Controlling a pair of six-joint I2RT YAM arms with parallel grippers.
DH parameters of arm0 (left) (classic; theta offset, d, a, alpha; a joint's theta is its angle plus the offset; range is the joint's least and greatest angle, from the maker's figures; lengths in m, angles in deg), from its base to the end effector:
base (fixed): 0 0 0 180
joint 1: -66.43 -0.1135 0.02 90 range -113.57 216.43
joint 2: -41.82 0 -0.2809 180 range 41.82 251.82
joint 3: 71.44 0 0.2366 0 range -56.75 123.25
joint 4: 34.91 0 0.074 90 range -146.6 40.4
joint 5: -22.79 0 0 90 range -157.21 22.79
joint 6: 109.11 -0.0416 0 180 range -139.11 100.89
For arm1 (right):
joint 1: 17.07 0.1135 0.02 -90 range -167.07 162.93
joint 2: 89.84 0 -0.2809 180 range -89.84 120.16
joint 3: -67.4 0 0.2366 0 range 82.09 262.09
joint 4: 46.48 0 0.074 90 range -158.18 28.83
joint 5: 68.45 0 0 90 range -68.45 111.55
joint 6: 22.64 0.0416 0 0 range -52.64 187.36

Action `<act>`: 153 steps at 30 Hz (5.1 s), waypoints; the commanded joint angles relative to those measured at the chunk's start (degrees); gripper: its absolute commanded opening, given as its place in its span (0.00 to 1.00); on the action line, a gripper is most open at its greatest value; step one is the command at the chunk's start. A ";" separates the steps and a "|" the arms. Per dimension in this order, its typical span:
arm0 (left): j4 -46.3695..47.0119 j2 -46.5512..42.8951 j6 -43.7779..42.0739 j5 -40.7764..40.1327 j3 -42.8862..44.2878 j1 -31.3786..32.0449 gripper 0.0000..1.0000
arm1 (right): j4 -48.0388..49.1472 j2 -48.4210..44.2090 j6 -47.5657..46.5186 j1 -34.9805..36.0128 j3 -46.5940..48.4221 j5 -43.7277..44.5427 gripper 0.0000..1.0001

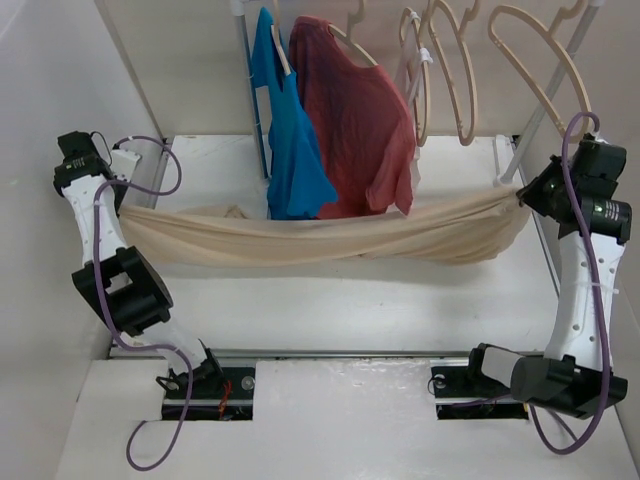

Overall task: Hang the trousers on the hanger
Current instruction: Flatten out the trousers at the center of the board.

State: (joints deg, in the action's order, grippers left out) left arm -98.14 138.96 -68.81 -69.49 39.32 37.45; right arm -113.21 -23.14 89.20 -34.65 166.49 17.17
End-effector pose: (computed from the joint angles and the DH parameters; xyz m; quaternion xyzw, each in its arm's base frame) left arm 0.3139 0.1757 0.3599 0.1620 0.9243 0.2332 0.2551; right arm 0.1955 -0.0586 0.4331 0.2812 0.8379 0.0511 0.4649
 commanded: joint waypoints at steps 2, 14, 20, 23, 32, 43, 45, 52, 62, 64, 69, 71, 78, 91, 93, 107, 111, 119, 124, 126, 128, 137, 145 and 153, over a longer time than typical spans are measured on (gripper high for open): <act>2.90 -3.97 1.97 -2.02 1.51 -0.21 0.00 | 3.51 -1.30 0.13 -0.61 1.03 0.16 0.00; 3.72 -3.01 3.82 -4.31 3.77 3.83 0.00 | 3.43 7.23 2.59 -6.92 5.08 -13.44 0.00; 6.07 -9.94 -2.50 -12.82 -14.35 0.76 0.00 | 2.90 -7.24 10.38 -14.14 -15.64 -11.27 0.00; 8.01 -14.34 -6.64 -17.40 -26.67 -0.65 0.00 | 2.38 -12.89 13.74 -15.38 -25.82 -6.53 0.00; 9.07 -16.46 -9.28 -21.01 -40.96 -3.54 0.00 | -0.88 -23.19 23.42 -15.90 -38.95 0.69 0.01; 6.00 -15.93 -12.09 -22.76 -40.96 -5.31 0.00 | -6.59 -27.06 24.64 -15.90 -37.12 9.65 0.01; 4.33 -15.93 -12.10 -22.76 -42.01 -5.31 0.00 | -6.59 -27.06 25.17 -15.90 -37.12 10.18 0.01; -1.11 -17.87 -14.12 -27.59 -49.22 -5.83 0.42 | -9.75 -27.06 28.86 -15.90 -34.14 15.01 0.43; 1.40 -15.15 -10.37 -20.08 -36.78 -6.19 0.57 | -3.83 -23.20 18.21 -15.03 -23.84 17.77 0.82; 1.95 -10.95 -6.60 -15.86 -33.42 -4.27 0.57 | 0.42 -22.05 14.20 -12.84 -25.33 9.27 0.69; 8.50 -5.39 2.66 -10.99 -34.17 1.54 0.55 | 5.53 -17.23 14.88 -7.56 -34.99 3.60 0.62; 13.53 -4.78 3.20 -13.08 -37.61 3.82 0.55 | 8.08 -16.08 16.47 -4.93 -37.81 1.84 0.61; 22.78 0.15 8.29 -12.84 -41.68 5.68 0.54 | 14.59 -4.58 21.84 5.19 -37.57 8.07 0.66; 17.85 -4.08 9.43 6.52 -26.55 20.43 0.63 | 12.57 19.16 7.69 1.50 -19.98 8.94 0.97; 20.74 -0.39 10.49 3.08 -27.08 22.03 0.63 | 12.05 20.83 7.08 1.50 -19.19 10.62 0.97; 25.07 12.63 14.01 4.31 -19.09 24.40 0.32 | 15.29 34.99 5.40 0.97 -16.46 9.83 0.58; 24.54 13.34 12.87 3.60 -19.08 22.99 0.00 | 15.29 36.83 3.39 0.45 -15.23 9.83 0.16; 23.40 6.31 7.77 -2.90 -17.07 16.15 0.00 | 14.15 27.89 -0.05 0.45 -11.90 13.87 0.00; 20.41 0.60 4.17 -7.03 -12.23 13.50 0.00 | 14.15 20.68 -0.05 -0.08 -10.40 14.93 0.00; 19.10 -0.72 2.94 -8.34 -11.52 13.50 0.00 | 14.15 19.44 -0.57 -0.08 -9.78 13.97 0.00; 18.48 -2.21 1.88 -9.92 -10.38 13.50 0.00 | 13.63 18.91 -0.58 -0.08 -8.47 12.91 0.00; 16.45 -0.12 2.40 -13.53 -2.21 12.45 0.00 | 13.62 17.85 -1.10 -0.08 -6.79 12.30 0.00; 15.32 1.82 2.93 -16.09 7.27 12.45 0.00 | 14.15 14.96 -2.24 -1.66 -5.74 9.04 0.00; 8.55 -2.47 2.24 -12.48 6.64 10.51 0.00 | 15.29 12.32 -2.77 -2.28 -10.48 5.27 0.00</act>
State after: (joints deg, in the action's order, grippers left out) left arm -85.85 141.45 -65.79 -82.19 50.36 48.73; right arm -100.55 -8.65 87.74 -36.12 156.98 23.90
